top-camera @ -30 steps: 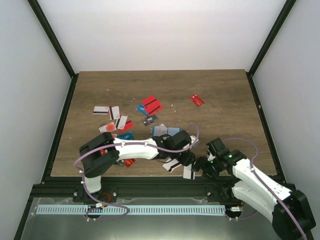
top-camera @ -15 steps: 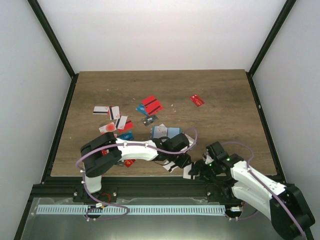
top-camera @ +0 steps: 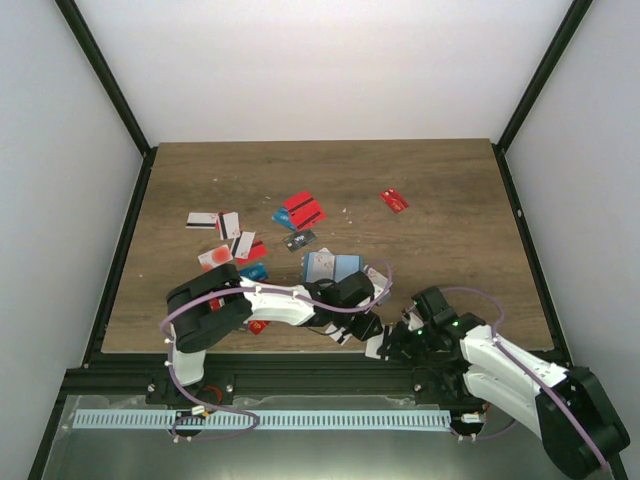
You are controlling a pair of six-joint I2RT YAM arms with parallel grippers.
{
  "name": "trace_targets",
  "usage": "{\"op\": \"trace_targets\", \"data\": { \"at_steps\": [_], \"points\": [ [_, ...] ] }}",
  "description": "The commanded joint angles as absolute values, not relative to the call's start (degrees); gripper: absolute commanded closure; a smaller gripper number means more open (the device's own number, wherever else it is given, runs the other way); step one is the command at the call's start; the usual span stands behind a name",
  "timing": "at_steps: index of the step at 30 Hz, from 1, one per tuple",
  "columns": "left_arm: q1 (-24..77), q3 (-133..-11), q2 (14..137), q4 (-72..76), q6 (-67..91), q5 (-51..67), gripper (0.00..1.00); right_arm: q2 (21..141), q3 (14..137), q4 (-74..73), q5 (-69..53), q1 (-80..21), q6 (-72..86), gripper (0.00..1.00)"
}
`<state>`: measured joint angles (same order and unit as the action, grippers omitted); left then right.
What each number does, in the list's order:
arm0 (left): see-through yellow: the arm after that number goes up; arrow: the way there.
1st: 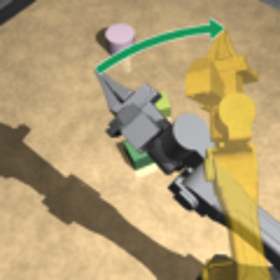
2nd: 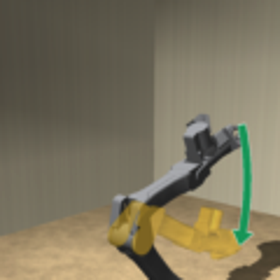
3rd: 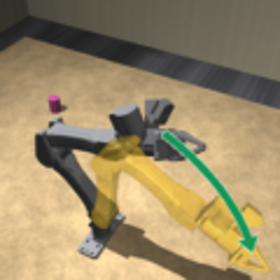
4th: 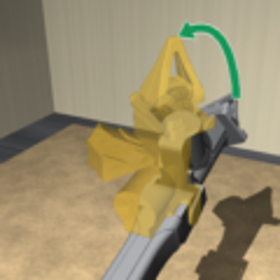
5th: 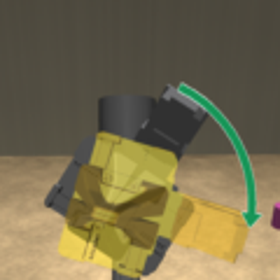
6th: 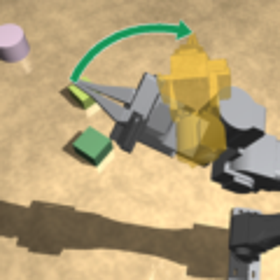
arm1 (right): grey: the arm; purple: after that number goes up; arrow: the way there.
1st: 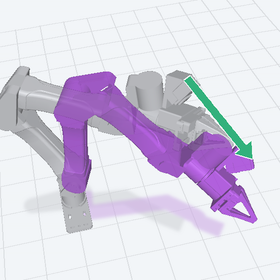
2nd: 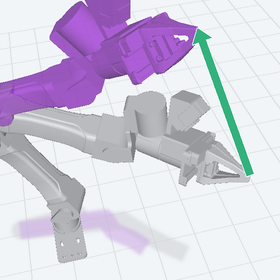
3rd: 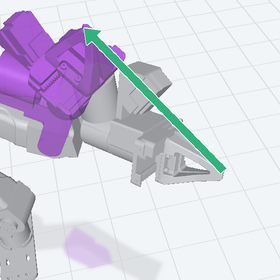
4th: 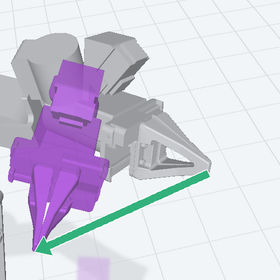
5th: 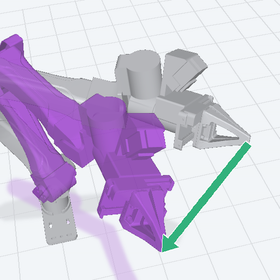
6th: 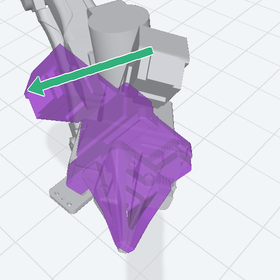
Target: Put the credit cards into the card holder
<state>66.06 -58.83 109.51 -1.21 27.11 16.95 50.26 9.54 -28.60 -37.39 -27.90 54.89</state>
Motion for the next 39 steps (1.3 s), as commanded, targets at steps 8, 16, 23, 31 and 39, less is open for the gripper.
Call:
{"op": "trace_targets", "data": {
  "at_steps": [8,16,23,31,39],
  "points": [
    [66.14,-55.25,107.68,-2.88,29.45,15.94,0.75,47.02,9.53,-29.57,-34.28,-27.51,55.68,0.99],
    [61.63,-56.94,95.57,-7.99,29.87,9.68,0.64,40.93,16.99,-34.09,-31.87,-27.51,55.21,0.99],
    [52.48,-56.04,84.34,-12.68,26.46,7.58,0.54,40.24,23.26,-28.5,-32.04,-27.51,51.89,0.99],
    [42.07,-51.73,76.45,-13.01,24.18,15.78,0.54,41.83,27.61,-15.41,-34.67,-27.49,45.59,0.99],
    [35.32,-44.89,68.12,-2.47,27.65,35.99,0.53,43.69,23.89,6.7,-42.18,-27.51,45.38,0.99]
  ]
}}
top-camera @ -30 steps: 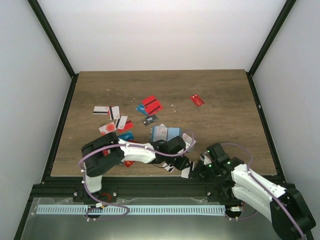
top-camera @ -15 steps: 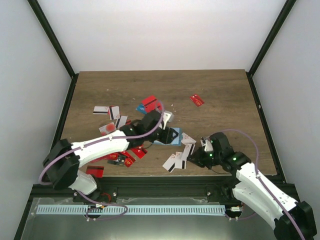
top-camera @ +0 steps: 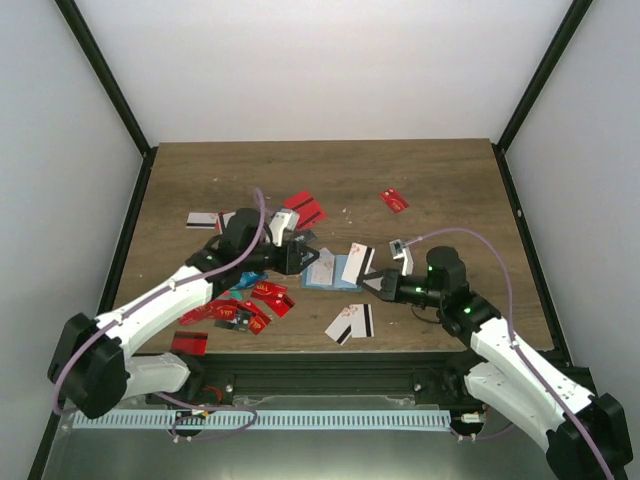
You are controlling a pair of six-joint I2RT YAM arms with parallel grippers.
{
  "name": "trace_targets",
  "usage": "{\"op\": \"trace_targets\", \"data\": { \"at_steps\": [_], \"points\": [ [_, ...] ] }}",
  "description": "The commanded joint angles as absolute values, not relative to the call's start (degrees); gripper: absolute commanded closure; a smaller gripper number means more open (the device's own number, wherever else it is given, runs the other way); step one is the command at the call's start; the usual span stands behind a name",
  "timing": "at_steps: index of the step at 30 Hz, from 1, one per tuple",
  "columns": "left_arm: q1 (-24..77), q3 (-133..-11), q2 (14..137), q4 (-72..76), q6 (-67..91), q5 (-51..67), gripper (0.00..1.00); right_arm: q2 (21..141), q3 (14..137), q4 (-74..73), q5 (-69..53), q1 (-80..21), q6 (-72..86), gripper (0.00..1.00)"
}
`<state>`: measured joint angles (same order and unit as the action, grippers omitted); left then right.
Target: Put the credit cards into the card holder
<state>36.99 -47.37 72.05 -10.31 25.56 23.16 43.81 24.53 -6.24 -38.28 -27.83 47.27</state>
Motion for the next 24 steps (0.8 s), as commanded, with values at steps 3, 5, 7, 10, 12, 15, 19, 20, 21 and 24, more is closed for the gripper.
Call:
{"op": "trace_targets", "data": {
  "at_steps": [3,5,7,10,12,15,19,20,21,24],
  "points": [
    [35.16,-43.28,66.21,2.02,30.02,40.08,0.54,43.92,23.5,12.23,-44.25,-27.51,44.74,0.99],
    [35.16,-42.34,65.59,5.18,31.39,42.97,0.54,44.46,23.51,15.51,-46.63,-27.55,44.68,0.99],
    [35.16,-41.73,65.33,7.58,32.48,45.55,0.53,44.94,23.57,17.9,-48.73,-27.51,44.81,0.99],
    [35.24,-41.07,64.79,10.64,34.05,47.45,0.55,45.39,23.83,20.38,-51.22,-27.51,44.89,0.99],
    [35.24,-40.71,64.29,12.86,35.11,49.37,0.56,45.48,23.92,21.45,-52.52,-27.53,44.82,0.99],
    [35.5,-40.41,63.38,14.6,35.72,50.86,0.58,45.83,24.3,22.24,-54.6,-27.51,44.93,0.99],
    [35.83,-40.33,62.84,15.46,36.17,51.13,0.61,47.01,24.71,23.25,-57.79,-27.51,45.04,0.99],
    [36.0,-40.29,62.97,15.76,36.39,51.41,0.62,47.33,24.71,23.37,-58.29,-27.51,45.09,0.99],
    [36.28,-40.33,63.24,16.26,36.65,51.72,0.63,47.63,24.68,23.8,-58.88,-27.52,45.35,0.99],
    [37.38,-40.58,64.01,17.29,37.09,51.67,0.63,48.06,24.62,24.88,-59.92,-27.51,45.67,0.99]
  ]
}}
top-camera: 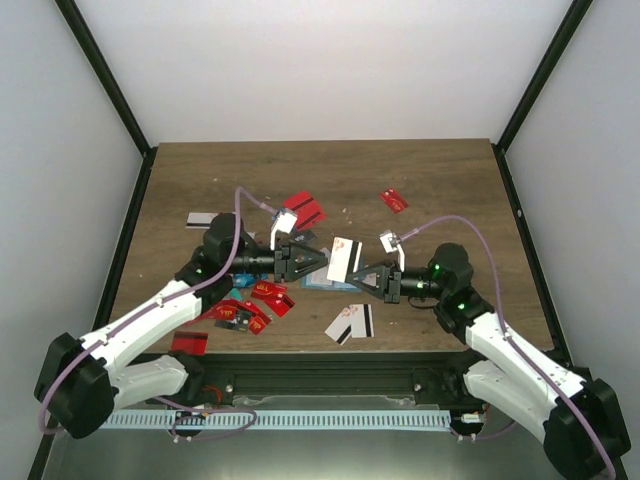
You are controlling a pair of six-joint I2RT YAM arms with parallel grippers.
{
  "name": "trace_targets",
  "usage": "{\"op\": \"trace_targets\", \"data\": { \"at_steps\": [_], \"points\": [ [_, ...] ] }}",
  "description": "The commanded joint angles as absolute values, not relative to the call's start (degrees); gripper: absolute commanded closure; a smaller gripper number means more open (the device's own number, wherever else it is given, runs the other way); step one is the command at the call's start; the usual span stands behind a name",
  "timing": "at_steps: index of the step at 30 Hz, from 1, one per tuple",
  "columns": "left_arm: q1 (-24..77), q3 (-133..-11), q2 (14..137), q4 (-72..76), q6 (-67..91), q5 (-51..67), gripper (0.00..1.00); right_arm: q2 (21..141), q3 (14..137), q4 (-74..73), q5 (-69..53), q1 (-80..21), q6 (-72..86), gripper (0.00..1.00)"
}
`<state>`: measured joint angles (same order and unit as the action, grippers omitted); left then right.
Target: Put the credit cards into the card holder
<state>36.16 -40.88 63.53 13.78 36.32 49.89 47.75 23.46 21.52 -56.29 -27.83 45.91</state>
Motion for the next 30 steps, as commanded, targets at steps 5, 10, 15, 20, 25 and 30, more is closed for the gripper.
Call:
{"op": "trace_targets", "data": {
  "at_steps": [5,10,15,20,25,30],
  "points": [
    [38.33,-41.14,65.39,17.56,37.13,51.04,0.66,48.42,24.78,25.34,-61.35,-27.51,45.66,0.99],
    [39.13,-41.81,66.67,17.62,37.09,50.72,0.71,48.47,24.84,25.4,-62.16,-27.51,45.46,0.99],
    [40.31,-42.9,68.27,17.85,36.93,50.63,0.87,48.95,25.0,25.05,-62.75,-27.51,44.68,0.99],
    [40.8,-43.67,69.87,17.39,36.89,48.17,0.96,49.27,26.35,20.7,-60.63,-27.51,41.6,0.99],
    [39.84,-47.62,73.46,4.48,32.97,29.91,0.96,49.46,30.2,0.57,-40.4,-27.36,35.41,0.55],
    [37.01,-47.52,79.48,3.25,34.34,23.08,0.96,54.76,30.01,-3.23,-30.7,-27.16,36.42,0.5]
  ]
}}
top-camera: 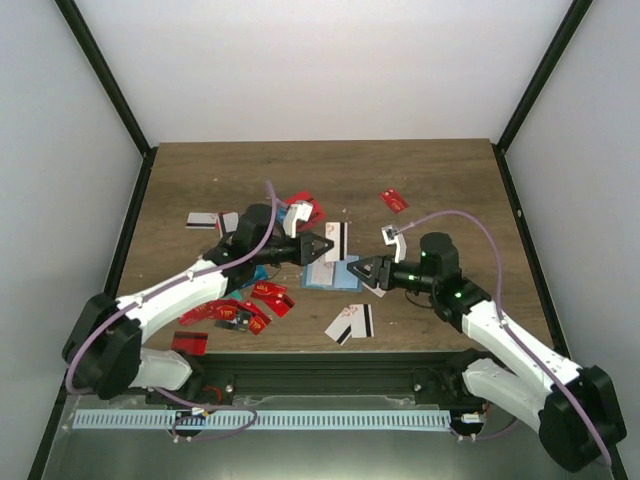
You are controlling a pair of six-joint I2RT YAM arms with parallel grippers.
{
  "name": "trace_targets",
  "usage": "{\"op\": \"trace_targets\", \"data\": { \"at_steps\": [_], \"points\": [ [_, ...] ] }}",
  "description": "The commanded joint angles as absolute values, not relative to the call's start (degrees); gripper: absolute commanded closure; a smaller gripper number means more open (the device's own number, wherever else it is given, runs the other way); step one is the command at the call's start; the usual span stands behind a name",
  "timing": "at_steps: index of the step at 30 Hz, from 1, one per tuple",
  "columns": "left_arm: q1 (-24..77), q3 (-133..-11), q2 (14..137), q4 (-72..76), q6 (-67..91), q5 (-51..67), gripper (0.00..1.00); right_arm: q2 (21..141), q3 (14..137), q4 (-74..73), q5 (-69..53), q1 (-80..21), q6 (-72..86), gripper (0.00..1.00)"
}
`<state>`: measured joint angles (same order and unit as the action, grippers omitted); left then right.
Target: Put the credit cards into the card holder
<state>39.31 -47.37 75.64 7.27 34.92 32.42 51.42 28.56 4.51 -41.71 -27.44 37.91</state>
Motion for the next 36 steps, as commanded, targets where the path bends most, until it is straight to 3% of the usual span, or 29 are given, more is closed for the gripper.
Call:
{"op": "trace_targets", "data": {
  "at_steps": [1,19,36],
  "points": [
    [36.21,-47.47,80.86,3.58,34.78,22.86,0.96,55.81,30.04,-3.28,-29.65,-27.17,36.67,0.49],
    [35.07,-48.81,95.83,8.17,35.16,22.59,0.96,75.06,30.76,2.4,-18.17,-26.83,36.24,0.53],
    [35.07,-50.23,101.19,11.07,36.62,26.62,0.96,83.01,29.63,7.27,-20.7,-26.37,35.99,0.63]
  ]
}}
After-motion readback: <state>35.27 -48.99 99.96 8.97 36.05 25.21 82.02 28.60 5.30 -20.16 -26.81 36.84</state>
